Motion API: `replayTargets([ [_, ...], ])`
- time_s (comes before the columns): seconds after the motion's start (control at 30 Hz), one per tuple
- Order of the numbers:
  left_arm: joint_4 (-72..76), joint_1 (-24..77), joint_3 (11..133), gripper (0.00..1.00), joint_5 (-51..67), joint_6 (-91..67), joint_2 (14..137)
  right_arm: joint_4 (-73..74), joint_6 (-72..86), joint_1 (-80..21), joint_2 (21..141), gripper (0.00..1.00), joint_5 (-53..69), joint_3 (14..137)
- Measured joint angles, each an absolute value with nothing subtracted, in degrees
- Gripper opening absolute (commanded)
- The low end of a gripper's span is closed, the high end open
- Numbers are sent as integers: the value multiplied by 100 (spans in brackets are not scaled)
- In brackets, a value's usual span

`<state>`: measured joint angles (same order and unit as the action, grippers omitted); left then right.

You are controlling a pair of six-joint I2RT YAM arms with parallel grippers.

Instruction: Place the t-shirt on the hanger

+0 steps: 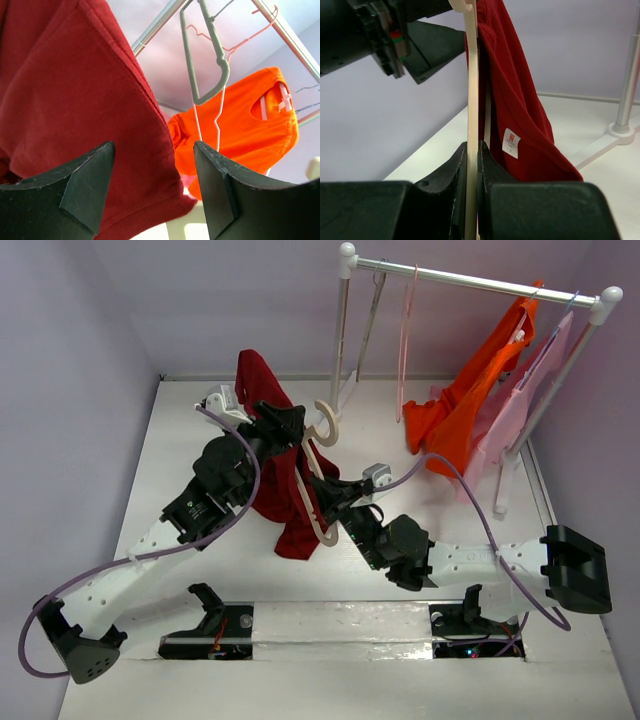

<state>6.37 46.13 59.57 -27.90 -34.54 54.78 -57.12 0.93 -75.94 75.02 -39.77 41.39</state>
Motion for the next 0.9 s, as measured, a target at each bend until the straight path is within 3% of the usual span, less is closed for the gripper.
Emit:
replayTargets([
  [0.23, 906, 4484, 5607, 58, -2565, -3848, 5518, -5537, 178, -7594, 7502, 0, -3850, 4141],
  [0.5, 1575, 4421, 4921, 43, -2473, -4392, 5293, -5168, 368, -7594, 7502, 0, -3785, 4171],
  [0.7, 2032, 4353, 4307, 41, -2436, -4783, 4941, -4648, 729, -7594, 7426, 0, -3607, 4254],
  [0.77, 2093, 4322, 4254, 32, -2410, -4877, 4897, -4390, 864, -7594, 7369, 0, -3538, 4344],
  [0.9, 2296, 4292, 4244, 4, -2331, -5129, 4884, -4018, 1129, -7588, 7312, 0, -3439, 4493],
])
